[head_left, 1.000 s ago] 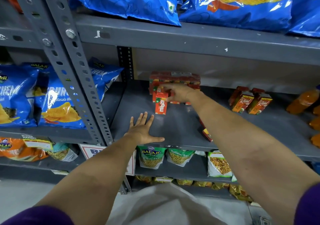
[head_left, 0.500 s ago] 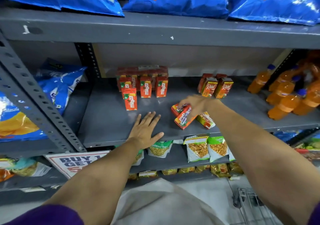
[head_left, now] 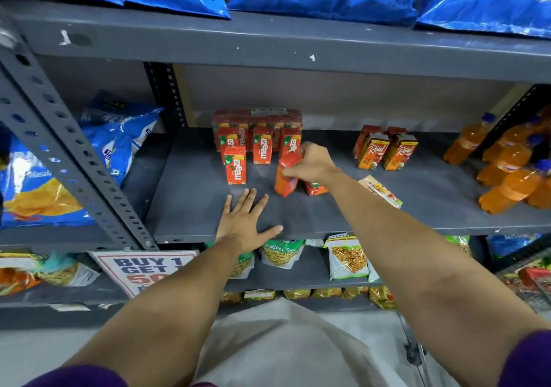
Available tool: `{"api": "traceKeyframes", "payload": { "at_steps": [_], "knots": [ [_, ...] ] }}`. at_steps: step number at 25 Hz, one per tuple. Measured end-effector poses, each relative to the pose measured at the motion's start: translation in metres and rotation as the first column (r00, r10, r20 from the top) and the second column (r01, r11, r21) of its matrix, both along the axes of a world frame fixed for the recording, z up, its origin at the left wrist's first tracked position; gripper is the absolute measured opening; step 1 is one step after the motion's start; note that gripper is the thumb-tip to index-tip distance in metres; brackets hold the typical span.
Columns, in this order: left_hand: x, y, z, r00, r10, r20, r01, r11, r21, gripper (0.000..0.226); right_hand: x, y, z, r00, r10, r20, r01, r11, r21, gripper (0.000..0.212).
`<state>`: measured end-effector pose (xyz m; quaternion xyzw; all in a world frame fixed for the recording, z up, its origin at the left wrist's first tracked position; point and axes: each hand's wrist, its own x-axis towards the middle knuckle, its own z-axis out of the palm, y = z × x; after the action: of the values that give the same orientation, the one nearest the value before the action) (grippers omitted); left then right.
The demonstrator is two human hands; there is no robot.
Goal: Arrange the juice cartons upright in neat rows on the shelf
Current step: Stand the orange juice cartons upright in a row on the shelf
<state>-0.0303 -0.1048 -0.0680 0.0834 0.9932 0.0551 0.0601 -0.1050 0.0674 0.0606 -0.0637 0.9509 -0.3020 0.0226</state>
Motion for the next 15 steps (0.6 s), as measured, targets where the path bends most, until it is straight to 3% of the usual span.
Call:
{"api": "traceKeyframes", "payload": {
  "at_steps": [3, 6, 11, 15],
  "knots": [
    [-0.001, -0.005, 0.004, 0.998, 0.046, 0.051, -0.046, 0.999, 0.005, 0.100, -0.011, -0.031, -0.002, 0.990, -0.117, -0.080, 0.116, 0.993, -0.019, 0.032],
    [-0.007, -0.008, 0.010, 0.983, 0.007, 0.181, -0.013, 0.999, 0.033, 0.105, -0.023, -0.052, -0.013, 0.981, -0.185, -0.055, 0.184, 0.983, -0.026, 0.041],
    [-0.011, -0.011, 0.014, 0.972, -0.007, 0.237, 0.000, 1.000, 0.026, 0.106, -0.036, -0.062, -0.007, 0.998, -0.062, -0.023, 0.064, 0.985, 0.160, 0.050],
    [-0.012, -0.010, 0.014, 0.969, -0.001, 0.248, -0.001, 1.000, 0.011, 0.106, -0.041, -0.057, 0.001, 0.999, 0.036, 0.009, -0.037, 0.975, 0.217, 0.041]
  ]
}}
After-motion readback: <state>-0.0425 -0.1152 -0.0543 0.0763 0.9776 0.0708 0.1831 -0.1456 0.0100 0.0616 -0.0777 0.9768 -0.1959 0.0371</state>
